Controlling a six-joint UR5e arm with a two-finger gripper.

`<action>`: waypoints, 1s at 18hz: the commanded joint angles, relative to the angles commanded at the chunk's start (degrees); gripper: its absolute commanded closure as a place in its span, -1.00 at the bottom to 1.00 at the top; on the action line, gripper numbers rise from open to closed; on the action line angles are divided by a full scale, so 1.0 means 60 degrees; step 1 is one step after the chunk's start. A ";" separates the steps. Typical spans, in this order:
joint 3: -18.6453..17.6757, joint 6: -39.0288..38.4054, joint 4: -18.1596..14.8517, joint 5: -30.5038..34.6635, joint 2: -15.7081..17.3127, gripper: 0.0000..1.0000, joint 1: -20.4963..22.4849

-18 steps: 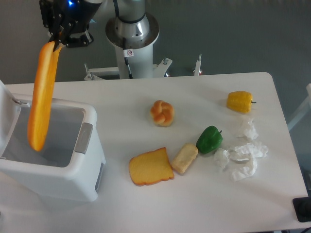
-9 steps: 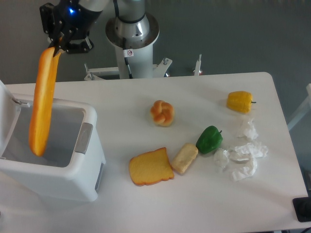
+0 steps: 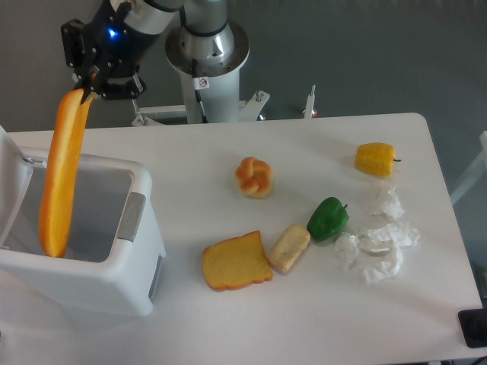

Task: Place the long bread in the trash can
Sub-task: 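Lower the baguette down into the bin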

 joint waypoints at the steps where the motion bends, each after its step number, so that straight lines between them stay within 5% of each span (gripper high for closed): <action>1: 0.0000 -0.0015 -0.0015 0.0000 0.0000 1.00 -0.0015; 18: 0.0146 -0.0410 -0.0337 0.0117 0.0074 1.00 -0.0146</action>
